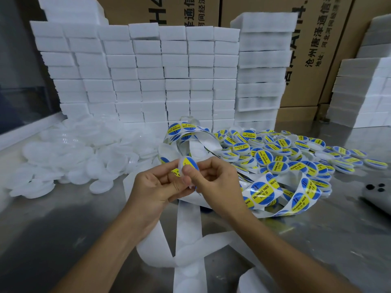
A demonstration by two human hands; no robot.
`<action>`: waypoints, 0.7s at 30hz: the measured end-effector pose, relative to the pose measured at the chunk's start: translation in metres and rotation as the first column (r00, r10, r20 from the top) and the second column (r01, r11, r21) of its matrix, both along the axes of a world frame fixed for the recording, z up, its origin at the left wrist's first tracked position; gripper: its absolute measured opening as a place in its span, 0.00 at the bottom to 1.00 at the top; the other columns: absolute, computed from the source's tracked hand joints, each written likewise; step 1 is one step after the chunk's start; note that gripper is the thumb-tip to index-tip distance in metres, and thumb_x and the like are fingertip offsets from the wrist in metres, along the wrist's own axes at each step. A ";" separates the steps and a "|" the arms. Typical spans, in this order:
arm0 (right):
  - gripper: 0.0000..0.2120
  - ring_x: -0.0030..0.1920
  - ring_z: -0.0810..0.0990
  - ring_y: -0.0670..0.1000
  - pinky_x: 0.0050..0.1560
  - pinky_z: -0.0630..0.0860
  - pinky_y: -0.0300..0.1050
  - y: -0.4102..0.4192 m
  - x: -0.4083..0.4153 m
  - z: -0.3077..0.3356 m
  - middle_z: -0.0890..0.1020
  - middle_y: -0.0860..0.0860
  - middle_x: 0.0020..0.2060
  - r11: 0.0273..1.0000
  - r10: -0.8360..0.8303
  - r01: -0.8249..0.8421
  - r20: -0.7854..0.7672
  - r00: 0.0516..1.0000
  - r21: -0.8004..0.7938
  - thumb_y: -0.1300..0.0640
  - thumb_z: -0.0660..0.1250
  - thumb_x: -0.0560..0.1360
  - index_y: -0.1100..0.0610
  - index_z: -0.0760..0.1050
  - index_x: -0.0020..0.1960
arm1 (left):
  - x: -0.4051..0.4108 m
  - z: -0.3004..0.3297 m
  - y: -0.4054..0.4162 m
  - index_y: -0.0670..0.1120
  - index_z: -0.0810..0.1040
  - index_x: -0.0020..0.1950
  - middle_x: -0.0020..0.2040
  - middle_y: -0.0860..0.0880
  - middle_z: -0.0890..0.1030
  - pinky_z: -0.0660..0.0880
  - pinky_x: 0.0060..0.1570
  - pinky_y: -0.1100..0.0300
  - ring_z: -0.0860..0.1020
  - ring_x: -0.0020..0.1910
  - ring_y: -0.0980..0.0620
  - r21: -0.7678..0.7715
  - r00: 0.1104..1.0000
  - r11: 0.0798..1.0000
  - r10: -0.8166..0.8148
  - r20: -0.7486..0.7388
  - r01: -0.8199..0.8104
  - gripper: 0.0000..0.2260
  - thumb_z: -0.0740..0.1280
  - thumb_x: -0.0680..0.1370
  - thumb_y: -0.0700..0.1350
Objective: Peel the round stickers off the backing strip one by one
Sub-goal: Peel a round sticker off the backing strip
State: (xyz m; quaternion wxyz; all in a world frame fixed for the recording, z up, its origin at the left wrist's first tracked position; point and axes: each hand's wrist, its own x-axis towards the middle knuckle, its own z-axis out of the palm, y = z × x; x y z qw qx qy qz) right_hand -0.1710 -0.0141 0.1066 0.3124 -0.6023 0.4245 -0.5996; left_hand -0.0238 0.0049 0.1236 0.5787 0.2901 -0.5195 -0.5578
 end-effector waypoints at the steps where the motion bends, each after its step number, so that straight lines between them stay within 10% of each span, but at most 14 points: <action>1: 0.22 0.30 0.80 0.50 0.32 0.77 0.43 0.000 0.000 0.000 0.82 0.54 0.30 0.999 -0.030 0.030 0.008 1.000 0.010 0.37 0.76 0.64 0.56 0.77 0.39 | 0.000 -0.001 0.000 0.50 0.87 0.50 0.35 0.44 0.82 0.81 0.43 0.58 0.84 0.39 0.49 -0.015 0.999 1.000 -0.009 0.043 0.010 0.18 0.76 0.61 0.43; 7: 0.22 0.26 0.78 0.57 0.26 0.75 0.48 -0.004 -0.002 0.001 0.78 0.60 0.27 0.997 -0.072 0.073 0.052 0.996 -0.020 0.45 0.70 0.75 0.58 0.68 0.33 | 0.004 -0.003 -0.001 0.46 0.85 0.55 0.48 0.35 0.83 0.81 0.45 0.57 0.84 0.47 0.44 -0.041 0.985 0.995 -0.084 0.149 0.091 0.20 0.75 0.64 0.45; 14: 0.12 0.30 0.80 0.55 0.32 0.78 0.47 0.001 -0.001 0.004 0.83 0.52 0.32 0.987 0.116 -0.119 -0.028 0.993 -0.105 0.56 0.76 0.72 0.54 0.79 0.52 | 0.012 -0.002 -0.007 0.44 0.86 0.51 0.48 0.37 0.83 0.81 0.43 0.56 0.84 0.46 0.43 0.018 0.998 0.998 -0.054 0.024 0.053 0.12 0.69 0.68 0.40; 21: 0.12 0.22 0.79 0.51 0.22 0.72 0.38 0.004 -0.002 0.009 0.84 0.56 0.31 0.983 0.184 -0.184 0.055 0.981 -0.009 0.54 0.72 0.75 0.58 0.73 0.39 | 0.013 -0.002 -0.010 0.42 0.84 0.44 0.40 0.41 0.84 0.78 0.30 0.60 0.81 0.36 0.49 0.001 0.983 0.997 0.076 0.167 -0.078 0.09 0.68 0.70 0.44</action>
